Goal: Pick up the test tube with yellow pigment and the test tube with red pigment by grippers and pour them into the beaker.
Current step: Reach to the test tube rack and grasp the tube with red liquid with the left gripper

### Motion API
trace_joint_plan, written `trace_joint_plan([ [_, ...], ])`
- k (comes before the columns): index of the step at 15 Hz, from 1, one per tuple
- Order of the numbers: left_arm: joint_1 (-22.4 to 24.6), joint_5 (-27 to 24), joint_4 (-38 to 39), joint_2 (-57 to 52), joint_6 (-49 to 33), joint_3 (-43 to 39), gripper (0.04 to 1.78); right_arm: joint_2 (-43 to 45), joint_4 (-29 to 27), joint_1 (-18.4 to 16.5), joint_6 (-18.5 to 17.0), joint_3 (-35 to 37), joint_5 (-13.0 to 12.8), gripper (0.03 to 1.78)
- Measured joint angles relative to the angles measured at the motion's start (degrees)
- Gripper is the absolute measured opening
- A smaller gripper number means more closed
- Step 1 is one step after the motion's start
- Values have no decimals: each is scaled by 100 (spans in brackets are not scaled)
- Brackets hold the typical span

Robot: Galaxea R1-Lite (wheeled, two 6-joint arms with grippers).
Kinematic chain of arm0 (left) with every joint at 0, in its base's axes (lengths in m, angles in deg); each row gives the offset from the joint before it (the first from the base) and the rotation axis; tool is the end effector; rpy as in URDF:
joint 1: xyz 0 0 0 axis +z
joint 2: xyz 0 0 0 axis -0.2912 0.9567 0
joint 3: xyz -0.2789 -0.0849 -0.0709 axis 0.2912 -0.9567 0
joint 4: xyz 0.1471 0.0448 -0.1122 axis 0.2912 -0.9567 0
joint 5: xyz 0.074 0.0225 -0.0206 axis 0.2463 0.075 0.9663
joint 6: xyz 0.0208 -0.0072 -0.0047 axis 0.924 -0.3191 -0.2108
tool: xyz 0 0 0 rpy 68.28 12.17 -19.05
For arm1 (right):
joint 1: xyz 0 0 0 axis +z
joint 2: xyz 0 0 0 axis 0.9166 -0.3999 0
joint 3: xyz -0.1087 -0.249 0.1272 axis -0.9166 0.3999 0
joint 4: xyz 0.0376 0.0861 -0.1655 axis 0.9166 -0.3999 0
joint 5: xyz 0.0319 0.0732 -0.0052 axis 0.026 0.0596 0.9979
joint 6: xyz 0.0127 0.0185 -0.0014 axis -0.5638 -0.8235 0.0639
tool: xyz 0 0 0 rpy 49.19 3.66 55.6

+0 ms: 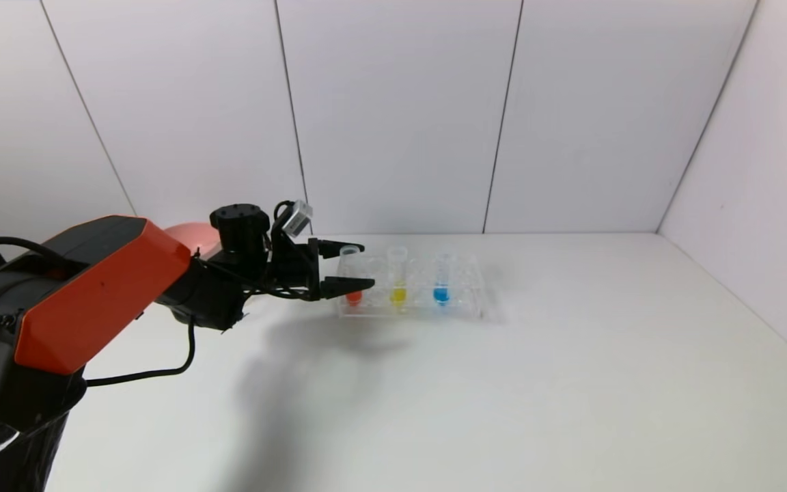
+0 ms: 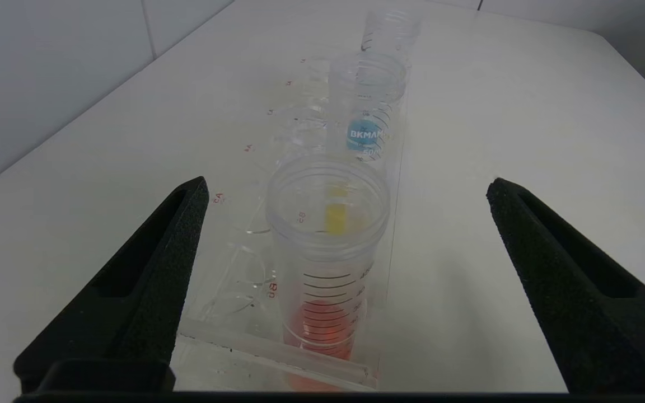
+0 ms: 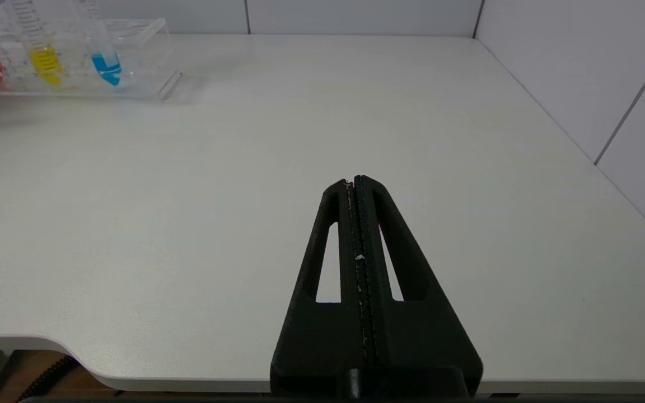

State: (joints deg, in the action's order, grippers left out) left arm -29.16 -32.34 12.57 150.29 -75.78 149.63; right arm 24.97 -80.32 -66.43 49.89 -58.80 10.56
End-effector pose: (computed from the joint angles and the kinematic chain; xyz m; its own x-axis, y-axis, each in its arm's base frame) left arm 0.4443 -0.1176 0.0875 0.1796 -0.9835 -0.0202 0.9833 0.1801 -0.0275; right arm -0.0228 -0.0001 0.0756 1.0000 -0.0043 -0.0048 0.0043 1.0000 0.0000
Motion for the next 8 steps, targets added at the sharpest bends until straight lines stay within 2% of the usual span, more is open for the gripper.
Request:
trace_joint_plan([
  [2, -6, 0, -6, 27, 0, 20, 158, 0, 0, 0, 0, 0, -2, 11],
  [4, -17, 0, -11, 46, 2, 28, 133, 0, 0, 0, 0, 0, 0, 11],
  [8, -39, 6, -6, 57, 2, 35, 61, 0, 2, 0, 0, 0, 0, 11],
])
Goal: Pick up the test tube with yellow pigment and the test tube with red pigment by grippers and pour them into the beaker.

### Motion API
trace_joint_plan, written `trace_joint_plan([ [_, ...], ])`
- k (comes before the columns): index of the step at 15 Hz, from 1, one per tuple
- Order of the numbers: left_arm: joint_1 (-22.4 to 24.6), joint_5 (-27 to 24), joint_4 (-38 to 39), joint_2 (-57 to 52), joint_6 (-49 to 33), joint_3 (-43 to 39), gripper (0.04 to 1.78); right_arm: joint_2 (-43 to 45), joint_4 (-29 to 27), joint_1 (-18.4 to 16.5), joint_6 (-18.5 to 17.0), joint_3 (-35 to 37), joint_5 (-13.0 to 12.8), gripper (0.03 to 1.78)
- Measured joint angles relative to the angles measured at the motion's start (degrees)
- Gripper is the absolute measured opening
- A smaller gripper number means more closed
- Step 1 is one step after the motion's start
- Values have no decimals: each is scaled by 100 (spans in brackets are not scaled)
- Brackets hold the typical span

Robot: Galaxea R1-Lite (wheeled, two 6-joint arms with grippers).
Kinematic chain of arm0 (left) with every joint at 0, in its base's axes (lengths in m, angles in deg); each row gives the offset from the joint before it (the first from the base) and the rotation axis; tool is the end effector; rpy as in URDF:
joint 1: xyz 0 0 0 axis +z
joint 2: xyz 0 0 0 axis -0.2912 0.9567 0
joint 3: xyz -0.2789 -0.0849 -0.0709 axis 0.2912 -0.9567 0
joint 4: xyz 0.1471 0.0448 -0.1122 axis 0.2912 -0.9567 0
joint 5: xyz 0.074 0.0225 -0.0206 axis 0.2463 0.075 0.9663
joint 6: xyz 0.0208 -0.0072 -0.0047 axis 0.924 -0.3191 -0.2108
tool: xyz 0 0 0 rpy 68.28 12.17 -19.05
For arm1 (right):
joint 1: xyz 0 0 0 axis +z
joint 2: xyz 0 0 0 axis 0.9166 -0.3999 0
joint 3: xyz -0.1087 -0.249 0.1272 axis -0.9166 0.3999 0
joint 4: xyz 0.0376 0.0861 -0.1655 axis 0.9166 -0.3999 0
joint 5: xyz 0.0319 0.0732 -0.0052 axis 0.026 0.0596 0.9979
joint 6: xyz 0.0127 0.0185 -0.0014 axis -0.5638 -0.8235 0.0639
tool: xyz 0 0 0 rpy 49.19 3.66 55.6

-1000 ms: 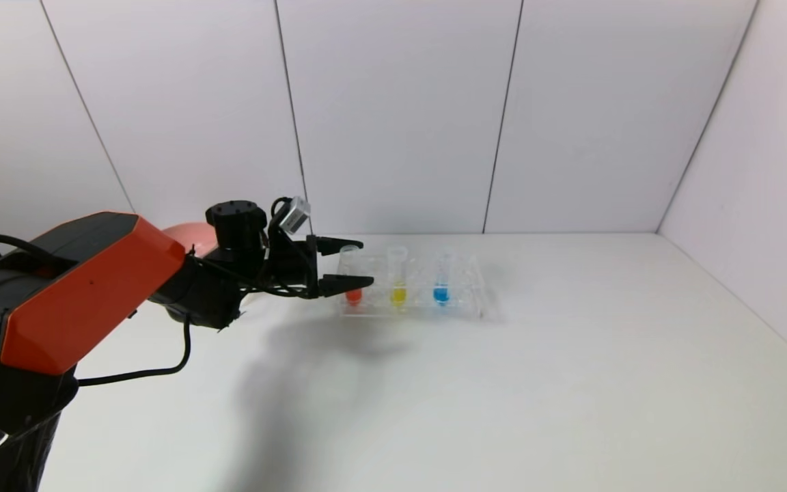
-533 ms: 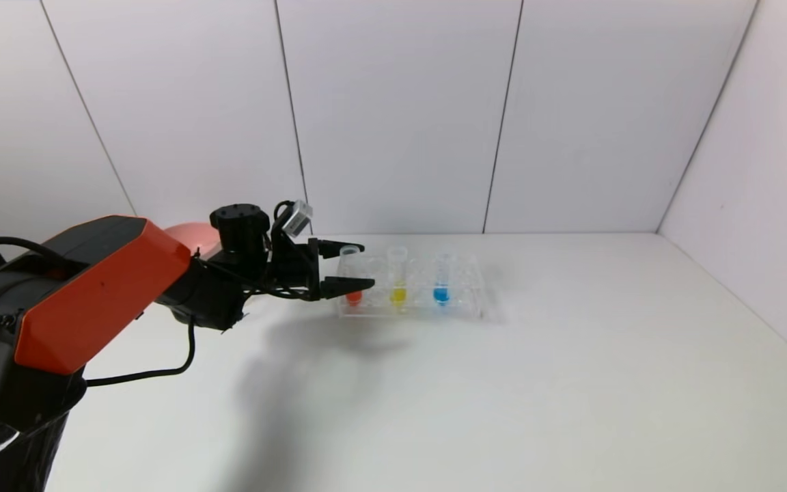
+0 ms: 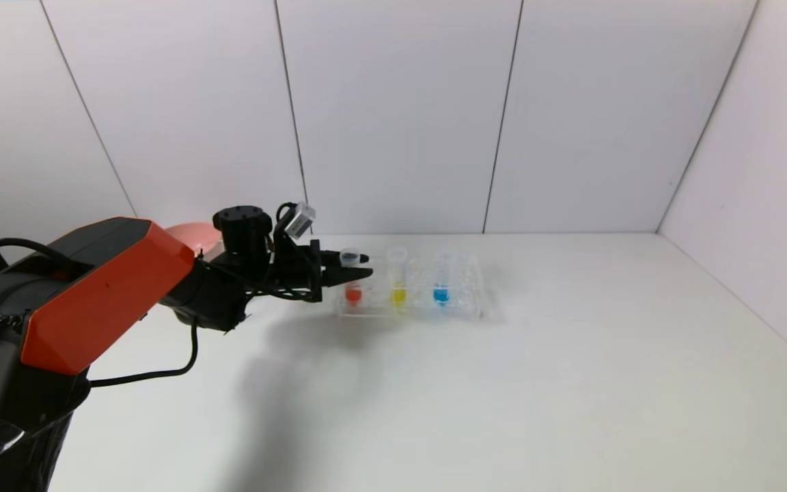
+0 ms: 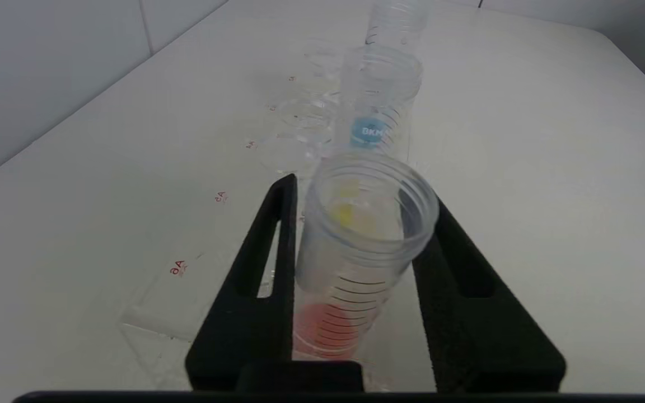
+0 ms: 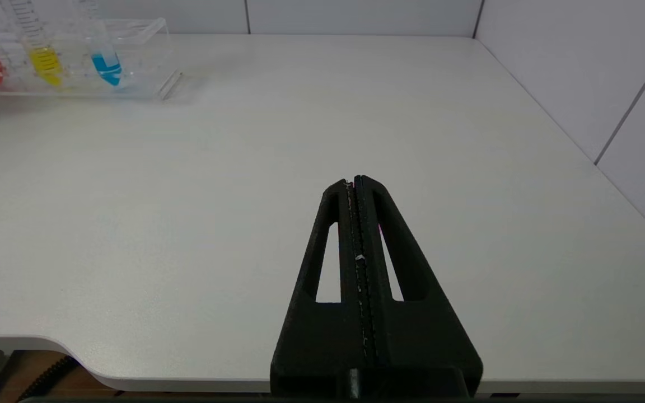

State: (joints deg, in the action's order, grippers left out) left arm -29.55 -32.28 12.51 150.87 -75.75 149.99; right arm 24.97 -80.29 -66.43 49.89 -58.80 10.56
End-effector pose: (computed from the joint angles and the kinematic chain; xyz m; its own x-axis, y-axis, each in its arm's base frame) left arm 0.4451 -0.1209 0.0843 0.1738 -0.9845 -0.0222 0.9842 0.1745 -0.0315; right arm -0.0228 -0.0001 0.0756 1.0000 -0.0043 -0.0043 0.0043 1.0000 0.0000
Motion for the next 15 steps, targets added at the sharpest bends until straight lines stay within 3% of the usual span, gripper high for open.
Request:
trace_joint_plan([
  [2, -5, 11, 13, 0, 2, -5, 48, 0, 0, 0, 0, 0, 0, 11],
  [15, -44, -9, -57, -243, -99, -7, 48, 0, -2, 0, 0, 0, 0, 11],
])
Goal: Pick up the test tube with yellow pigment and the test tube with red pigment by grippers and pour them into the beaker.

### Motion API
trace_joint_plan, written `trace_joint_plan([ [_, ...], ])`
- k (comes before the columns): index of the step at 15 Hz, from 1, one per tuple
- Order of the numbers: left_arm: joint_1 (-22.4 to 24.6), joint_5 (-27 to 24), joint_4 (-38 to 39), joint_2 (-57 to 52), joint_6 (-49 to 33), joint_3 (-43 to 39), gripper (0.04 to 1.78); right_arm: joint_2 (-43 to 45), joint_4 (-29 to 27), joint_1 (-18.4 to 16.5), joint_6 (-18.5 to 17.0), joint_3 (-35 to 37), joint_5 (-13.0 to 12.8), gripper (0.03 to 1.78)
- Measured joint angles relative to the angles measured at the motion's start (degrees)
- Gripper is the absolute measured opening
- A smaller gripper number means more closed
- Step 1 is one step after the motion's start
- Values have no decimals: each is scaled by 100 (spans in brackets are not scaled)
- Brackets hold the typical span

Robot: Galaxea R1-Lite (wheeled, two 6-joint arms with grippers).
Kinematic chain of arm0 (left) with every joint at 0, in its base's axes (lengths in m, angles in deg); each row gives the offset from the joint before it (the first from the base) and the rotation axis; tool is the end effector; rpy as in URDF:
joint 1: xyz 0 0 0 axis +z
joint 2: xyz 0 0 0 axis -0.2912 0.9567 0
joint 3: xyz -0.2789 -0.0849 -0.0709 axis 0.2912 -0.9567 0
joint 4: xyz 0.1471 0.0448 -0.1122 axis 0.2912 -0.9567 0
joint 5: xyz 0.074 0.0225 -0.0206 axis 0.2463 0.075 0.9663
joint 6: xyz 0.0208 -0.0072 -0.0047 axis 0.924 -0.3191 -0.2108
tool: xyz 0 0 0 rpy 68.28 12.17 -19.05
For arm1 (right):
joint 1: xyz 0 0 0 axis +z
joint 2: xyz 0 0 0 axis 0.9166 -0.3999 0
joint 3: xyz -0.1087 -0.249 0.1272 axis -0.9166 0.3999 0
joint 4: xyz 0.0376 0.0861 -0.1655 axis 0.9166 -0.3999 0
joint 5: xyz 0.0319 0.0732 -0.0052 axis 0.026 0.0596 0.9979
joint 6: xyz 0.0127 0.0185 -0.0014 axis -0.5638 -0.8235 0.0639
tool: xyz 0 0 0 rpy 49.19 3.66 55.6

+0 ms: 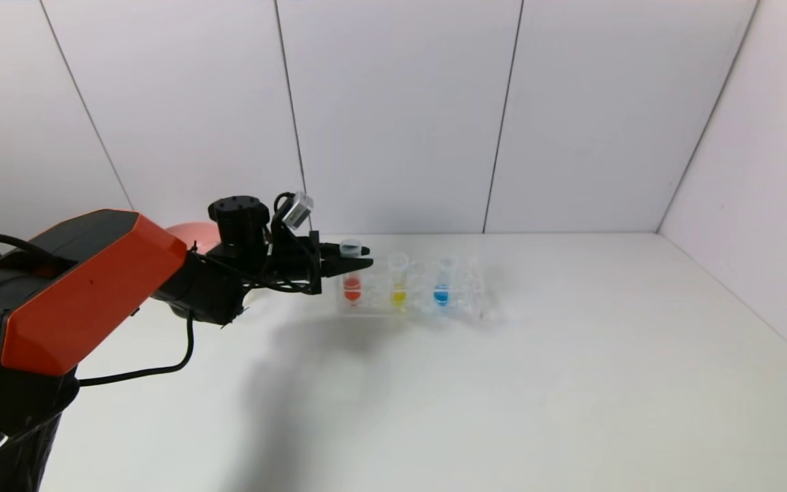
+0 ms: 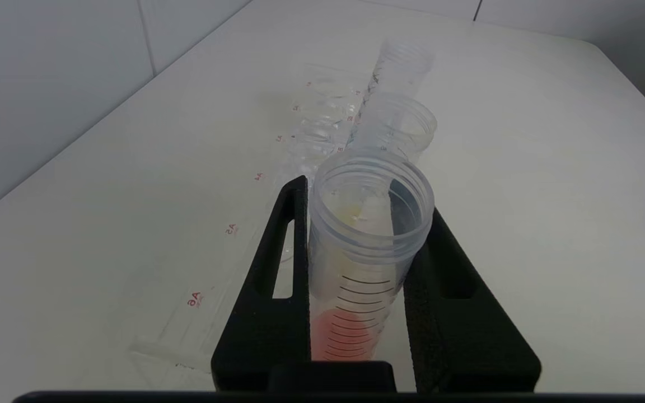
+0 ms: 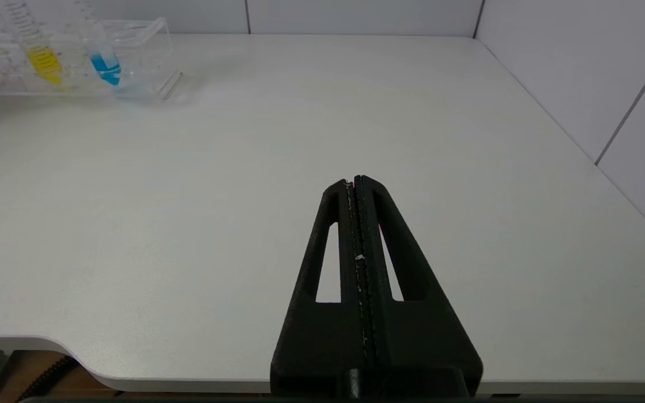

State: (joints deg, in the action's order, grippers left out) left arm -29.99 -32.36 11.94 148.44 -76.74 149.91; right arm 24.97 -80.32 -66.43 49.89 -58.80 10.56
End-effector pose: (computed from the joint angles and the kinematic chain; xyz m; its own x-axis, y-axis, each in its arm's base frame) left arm 0.4400 -0.1234 0.1025 0.1654 -0.9862 -0.0102 0.9860 0.1656 -0.0201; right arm -0.0228 -0.0001 0.0756 1.0000 -0.0043 -0.0048 0.0043 1.0000 0.0000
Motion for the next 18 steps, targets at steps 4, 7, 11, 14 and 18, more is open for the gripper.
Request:
trace_joint_plan([
  [4, 0, 16, -312, -308, -29, 0, 48, 0, 2, 0, 0, 0, -2, 11],
  [7, 0, -2, -549, -527, -35, 60, 48, 0, 0, 0, 0, 0, 0, 11],
  [11, -2, 0, -852, -809, -62, 176, 48, 0, 0, 0, 0, 0, 0, 11],
  [14, -2, 7, -1075, -1028, -156, 236, 48, 0, 0, 0, 0, 0, 0, 11],
  [18, 60, 171, -1604, -1504, -169, 258, 48, 0, 2, 0, 0, 0, -2, 11],
])
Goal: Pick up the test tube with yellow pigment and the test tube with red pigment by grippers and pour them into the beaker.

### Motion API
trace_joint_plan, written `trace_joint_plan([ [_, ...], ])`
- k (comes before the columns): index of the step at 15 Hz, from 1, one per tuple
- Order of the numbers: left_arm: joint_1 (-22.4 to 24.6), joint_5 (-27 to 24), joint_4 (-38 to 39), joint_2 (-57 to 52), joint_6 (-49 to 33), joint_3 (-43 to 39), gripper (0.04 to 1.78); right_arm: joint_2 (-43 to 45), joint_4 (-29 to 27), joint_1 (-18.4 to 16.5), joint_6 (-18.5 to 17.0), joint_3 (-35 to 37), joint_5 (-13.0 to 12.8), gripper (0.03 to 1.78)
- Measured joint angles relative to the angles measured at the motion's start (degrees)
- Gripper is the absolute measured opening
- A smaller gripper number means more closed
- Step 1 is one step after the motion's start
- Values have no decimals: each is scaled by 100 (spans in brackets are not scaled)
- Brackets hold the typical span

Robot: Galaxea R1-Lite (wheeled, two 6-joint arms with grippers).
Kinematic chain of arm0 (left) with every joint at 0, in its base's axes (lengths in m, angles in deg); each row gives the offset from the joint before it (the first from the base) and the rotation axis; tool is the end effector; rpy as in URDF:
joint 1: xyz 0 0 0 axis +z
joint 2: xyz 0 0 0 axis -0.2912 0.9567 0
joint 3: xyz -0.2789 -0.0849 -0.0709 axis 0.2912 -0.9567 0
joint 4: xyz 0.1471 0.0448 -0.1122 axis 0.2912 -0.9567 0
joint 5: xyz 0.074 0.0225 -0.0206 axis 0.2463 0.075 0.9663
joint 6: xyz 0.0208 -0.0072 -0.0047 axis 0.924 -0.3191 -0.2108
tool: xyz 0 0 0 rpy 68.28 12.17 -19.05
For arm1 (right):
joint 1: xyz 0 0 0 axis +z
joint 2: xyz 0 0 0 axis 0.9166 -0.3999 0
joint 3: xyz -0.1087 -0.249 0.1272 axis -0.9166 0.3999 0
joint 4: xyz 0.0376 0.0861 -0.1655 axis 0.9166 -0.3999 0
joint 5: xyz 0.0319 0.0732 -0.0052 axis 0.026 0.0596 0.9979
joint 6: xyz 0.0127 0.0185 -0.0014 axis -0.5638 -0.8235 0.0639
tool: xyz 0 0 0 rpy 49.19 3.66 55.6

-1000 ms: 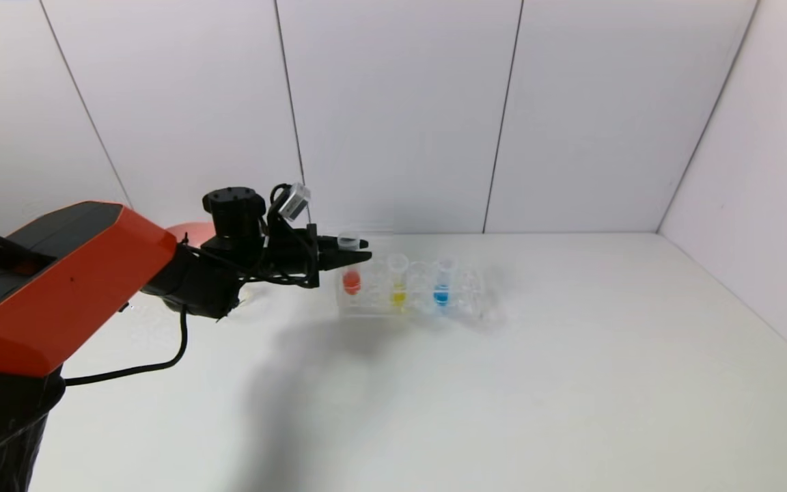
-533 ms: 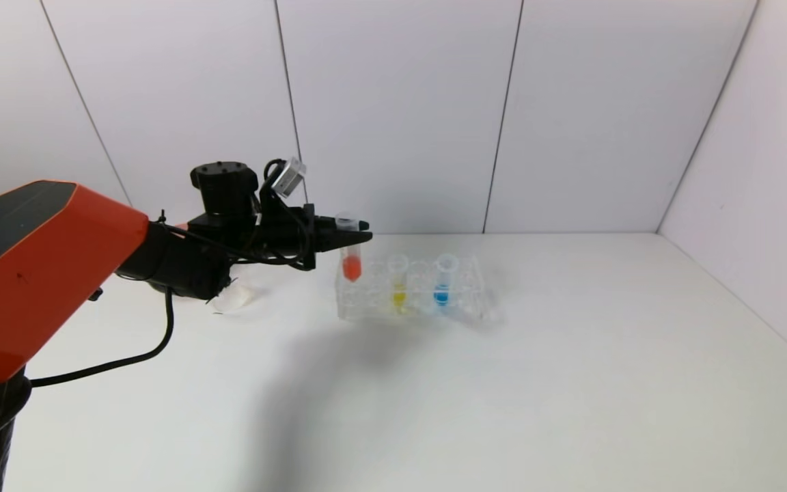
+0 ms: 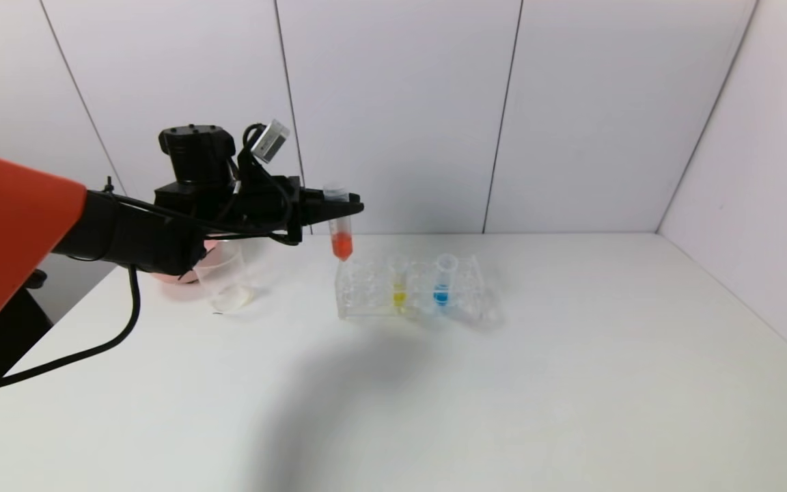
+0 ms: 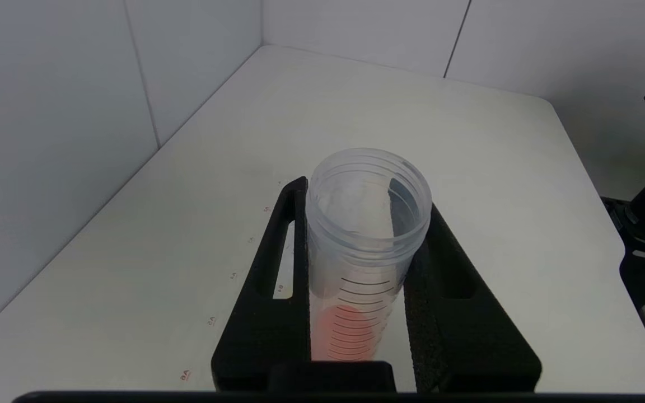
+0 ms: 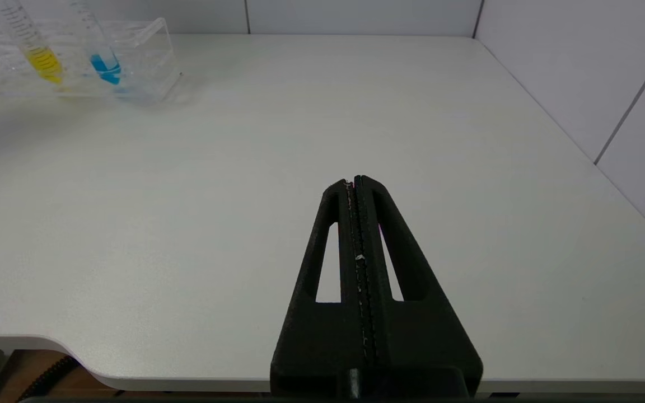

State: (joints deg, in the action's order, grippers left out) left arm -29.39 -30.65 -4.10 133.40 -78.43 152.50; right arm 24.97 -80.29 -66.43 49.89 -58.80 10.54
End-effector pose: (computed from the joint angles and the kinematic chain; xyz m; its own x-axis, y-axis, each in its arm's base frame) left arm 0.4058 -0.1107 0.2050 0.2051 -0.9787 0.0005 0.9785 0.2051 -0.0240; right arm -0.0228 -0.0001 0.0756 1.0000 -0.0046 -0.0043 0.0046 1.0000 0.0000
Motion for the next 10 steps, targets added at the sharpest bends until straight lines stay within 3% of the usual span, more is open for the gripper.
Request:
trace_joint_plan([
  [6, 371, 1475, -1558, -898, -11, 20, 48, 0, -2, 0, 0, 0, 2, 11],
  [10, 745, 2236, -1734, -1412, -11, -179, 48, 0, -2, 0, 0, 2, 2, 11],
])
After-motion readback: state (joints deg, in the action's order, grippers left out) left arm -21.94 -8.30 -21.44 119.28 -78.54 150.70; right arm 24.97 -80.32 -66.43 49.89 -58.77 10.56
